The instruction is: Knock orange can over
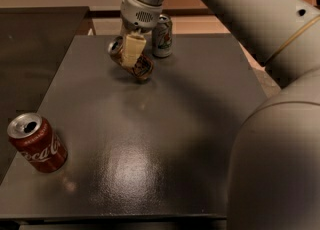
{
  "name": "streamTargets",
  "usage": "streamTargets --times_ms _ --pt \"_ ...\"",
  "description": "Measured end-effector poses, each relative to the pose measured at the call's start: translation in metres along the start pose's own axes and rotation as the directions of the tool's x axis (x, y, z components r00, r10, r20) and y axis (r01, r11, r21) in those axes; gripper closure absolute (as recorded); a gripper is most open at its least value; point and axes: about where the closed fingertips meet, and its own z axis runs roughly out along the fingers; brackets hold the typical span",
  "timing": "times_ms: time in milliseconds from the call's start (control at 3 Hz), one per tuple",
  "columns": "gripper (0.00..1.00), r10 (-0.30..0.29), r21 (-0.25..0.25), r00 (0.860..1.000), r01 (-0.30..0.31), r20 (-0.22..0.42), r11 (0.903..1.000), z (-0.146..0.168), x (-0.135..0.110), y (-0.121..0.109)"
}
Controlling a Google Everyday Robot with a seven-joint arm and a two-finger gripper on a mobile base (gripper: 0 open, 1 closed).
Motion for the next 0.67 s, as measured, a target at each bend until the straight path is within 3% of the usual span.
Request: streamTargets --times_ms 333,667 --pt "1.00 -0.086 -0.034 0.992 0.083 -0.094 0.9959 0.005 0.011 0.018" --pt "0.82 -0.175 -0.075 0.970 0.164 -0.171 0.9836 0.014 0.016 0.035"
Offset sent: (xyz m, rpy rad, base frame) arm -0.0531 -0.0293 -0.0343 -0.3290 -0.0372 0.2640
